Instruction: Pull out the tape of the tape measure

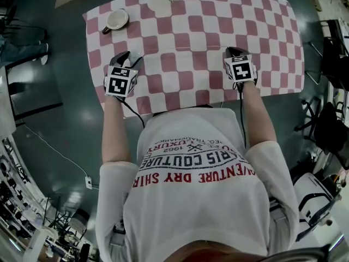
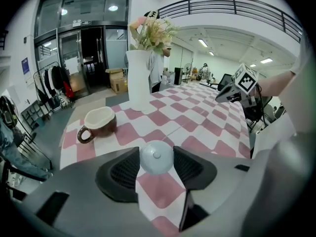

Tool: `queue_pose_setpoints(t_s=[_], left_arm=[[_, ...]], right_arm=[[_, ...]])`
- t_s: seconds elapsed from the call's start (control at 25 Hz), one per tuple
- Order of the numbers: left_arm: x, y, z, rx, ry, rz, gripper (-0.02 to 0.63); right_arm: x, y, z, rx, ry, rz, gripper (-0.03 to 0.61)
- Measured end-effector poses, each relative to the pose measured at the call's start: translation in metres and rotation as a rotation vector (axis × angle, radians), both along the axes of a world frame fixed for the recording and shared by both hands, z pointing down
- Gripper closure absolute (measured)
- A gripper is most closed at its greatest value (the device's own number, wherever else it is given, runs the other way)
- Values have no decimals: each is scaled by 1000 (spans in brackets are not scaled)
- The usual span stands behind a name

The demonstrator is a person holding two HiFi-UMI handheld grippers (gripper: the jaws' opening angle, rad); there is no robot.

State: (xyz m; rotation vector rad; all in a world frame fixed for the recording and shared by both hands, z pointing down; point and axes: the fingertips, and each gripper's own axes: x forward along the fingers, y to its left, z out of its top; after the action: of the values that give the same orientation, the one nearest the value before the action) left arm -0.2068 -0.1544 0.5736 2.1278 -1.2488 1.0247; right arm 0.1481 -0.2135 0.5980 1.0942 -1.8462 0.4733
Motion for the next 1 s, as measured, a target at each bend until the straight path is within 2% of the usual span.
queue_pose_setpoints(t_s=[0.44, 1.0], left_arm=[[10, 8, 65, -109, 6, -64, 383], [13, 7, 79, -109, 3, -75, 376]], right_arm=[[11, 4, 58, -110, 23, 30, 546], [11, 4, 66, -98, 63, 44, 543]])
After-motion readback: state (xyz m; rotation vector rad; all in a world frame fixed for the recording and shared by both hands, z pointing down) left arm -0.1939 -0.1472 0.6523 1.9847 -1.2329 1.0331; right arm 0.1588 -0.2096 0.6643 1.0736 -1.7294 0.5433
